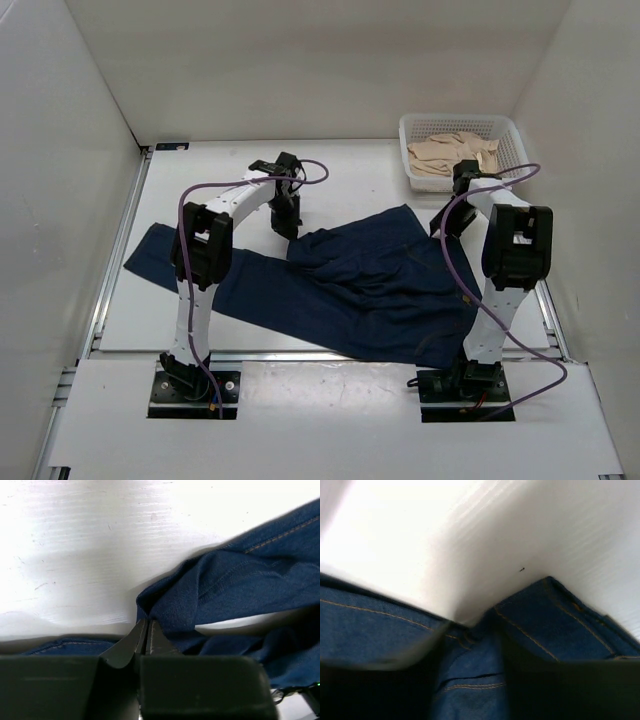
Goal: Fold and stack the trousers
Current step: Flatten the trousers out
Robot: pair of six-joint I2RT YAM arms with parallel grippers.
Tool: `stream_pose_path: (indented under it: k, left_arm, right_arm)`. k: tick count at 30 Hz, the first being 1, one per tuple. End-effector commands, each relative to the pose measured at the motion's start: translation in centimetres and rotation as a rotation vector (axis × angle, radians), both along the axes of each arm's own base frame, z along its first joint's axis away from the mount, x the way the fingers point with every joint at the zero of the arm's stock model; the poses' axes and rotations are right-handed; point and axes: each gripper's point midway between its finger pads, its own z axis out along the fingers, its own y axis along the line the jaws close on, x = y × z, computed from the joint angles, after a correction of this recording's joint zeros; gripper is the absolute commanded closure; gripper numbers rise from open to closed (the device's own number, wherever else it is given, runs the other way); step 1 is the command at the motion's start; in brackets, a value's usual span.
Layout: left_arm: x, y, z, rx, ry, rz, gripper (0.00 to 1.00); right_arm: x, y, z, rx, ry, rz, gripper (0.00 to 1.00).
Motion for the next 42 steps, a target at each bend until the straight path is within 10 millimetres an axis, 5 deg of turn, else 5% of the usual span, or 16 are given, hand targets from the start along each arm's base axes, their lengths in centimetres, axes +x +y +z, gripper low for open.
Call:
stream_pose_path:
  k: [1,4,8,14,16,19,22,23,24,25,26,30,34,35,38,42]
  left_arm:
    - [1.2,-0.5,1.9,-0.05,-0.055,-0.013,0.9]
    - [1.7,-0.5,3.8,-0.06,-0.102,-0.01,0.9]
    - [3.4,1.6,8.5,-0.059,-0.205,0.057,0.9]
    - [3.7,4.3,19.8,-0.087,-0.435,0.154,0.9]
    - [2.4,3.5,23.8,-0.133,-0.522,0.143,0.9]
    - [0.7,0.9,26.1,-0.198,-0.551,0.108,0.9]
    - [1.7,-3.1,25.2,-0.237,-0.521,0.085,0.9]
    - [2.9,-3.8,24.9,-0.239,-0.523,0.085,0.79]
    - [4.2,-4.5,24.4,-0.241,-0.526,0.085,0.57]
    - [5.8,-5.2,26.5,-0.264,-0.598,0.076,0.3]
    - [7.6,-5.5,21.3,-0.194,-0.494,0.072,0.17]
    - [8.8,-2.4,20.0,-0.166,-0.428,0.11,0.2]
    - [7.8,3.5,20.0,-0.122,-0.512,0.217,0.9]
    - [7.1,6.3,17.5,-0.086,-0.454,0.275,0.9]
    - [6.6,9.6,16.4,-0.074,-0.421,0.334,0.86]
    - [6.8,11.1,9.7,0.014,-0.245,0.35,0.27]
  right_arm:
    - [0.5,0.5,0.0,0.031,-0.001,-0.011,0.66]
    - [0.0,0.1,1.1,0.007,-0.022,-0.025,1.0]
    - [-0.4,-0.7,4.8,-0.037,-0.121,-0.036,1.0]
    - [-2.6,-1.9,9.9,-0.107,-0.255,-0.062,1.0]
    - [-4.2,-2.1,10.6,-0.12,-0.275,-0.068,1.0]
    - [-7.0,-2.6,10.2,-0.153,-0.271,-0.07,1.0]
    - [-8.9,-3.7,9.6,-0.208,-0.261,-0.111,1.0]
    - [-9.1,-4.0,9.3,-0.226,-0.251,-0.116,1.0]
    - [-9.2,-4.2,9.3,-0.239,-0.25,-0.111,1.0]
    - [-9.4,-4.2,9.0,-0.24,-0.24,-0.11,1.0]
    - [-9.4,-4.7,9.0,-0.254,-0.239,-0.123,1.0]
    - [-10.2,-5.1,8.8,-0.278,-0.217,-0.116,1.0]
    - [-10.4,-5.4,8.5,-0.297,-0.212,-0.099,1.0]
    - [-10.4,-5.1,8.5,-0.284,-0.212,-0.095,1.0]
    - [-10.4,-5.0,8.5,-0.278,-0.211,-0.083,1.0]
    - [-10.4,-4.9,8.4,-0.274,-0.209,-0.061,1.0]
